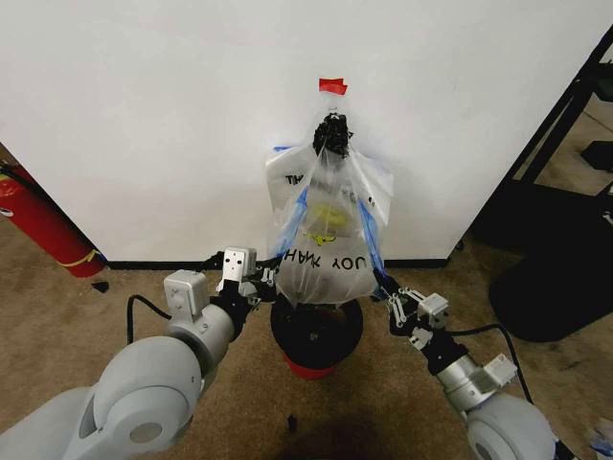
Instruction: Pick up the garbage bag from the wall and place it over the trash bin.
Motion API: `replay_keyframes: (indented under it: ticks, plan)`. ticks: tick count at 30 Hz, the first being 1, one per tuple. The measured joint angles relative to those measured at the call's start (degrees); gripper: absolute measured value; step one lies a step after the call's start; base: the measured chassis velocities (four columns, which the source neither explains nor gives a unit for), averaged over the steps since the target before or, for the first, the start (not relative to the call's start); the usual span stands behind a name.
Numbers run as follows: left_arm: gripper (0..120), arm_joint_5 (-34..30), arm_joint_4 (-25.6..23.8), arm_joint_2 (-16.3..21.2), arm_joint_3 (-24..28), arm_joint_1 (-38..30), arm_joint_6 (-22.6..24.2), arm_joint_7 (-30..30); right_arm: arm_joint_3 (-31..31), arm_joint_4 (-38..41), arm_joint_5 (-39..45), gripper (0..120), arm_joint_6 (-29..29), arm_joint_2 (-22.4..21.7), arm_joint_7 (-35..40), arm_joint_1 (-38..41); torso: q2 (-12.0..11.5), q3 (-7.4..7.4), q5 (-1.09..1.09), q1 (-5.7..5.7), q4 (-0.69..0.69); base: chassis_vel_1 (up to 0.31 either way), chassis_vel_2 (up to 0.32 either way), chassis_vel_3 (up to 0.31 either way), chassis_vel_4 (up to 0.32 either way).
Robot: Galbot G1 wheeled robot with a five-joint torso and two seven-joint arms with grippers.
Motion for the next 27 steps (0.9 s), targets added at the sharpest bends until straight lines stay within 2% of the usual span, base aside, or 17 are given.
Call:
replay_keyframes:
  ticks: [6, 18, 23, 27]
  plan:
    - [0, 0.35, 0.02, 0.94, -2.22, 2.68, 0.14, 0.1, 0.48, 1.77, -1.35, 0, 0.98, 0.41, -0.5, -2.66, -0.01, 0.0, 0.0, 0.0, 0.01, 0.0, 0.0, 0.0, 0.0]
    - [0, -0.52, 0.09, 3.4, -4.96, 2.9, 0.67, 0.08, 2.63, 5.92, 0.49, 0, 0.48, -0.45, -0.17, -4.59, -0.01, 0.0, 0.01, 0.01, 0.01, 0.0, 0.0, 0.0, 0.0]
    - [0, 3.06, 0.14, 4.39, -5.42, 8.99, 1.28, 0.13, 2.52, 5.76, -2.37, 0, 2.16, -0.22, -1.66, -9.23, -0.01, 0.0, 0.01, 0.0, 0.01, 0.0, 0.0, 0.0, 0.0]
    - [0, 4.83, 0.16, 4.69, -5.76, 9.45, 0.18, 0.54, 3.42, 7.26, -2.35, 0, 2.27, -0.28, -1.68, -10.06, -0.01, 0.0, 0.01, 0.0, 0.01, 0.0, 0.0, 0.0, 0.0]
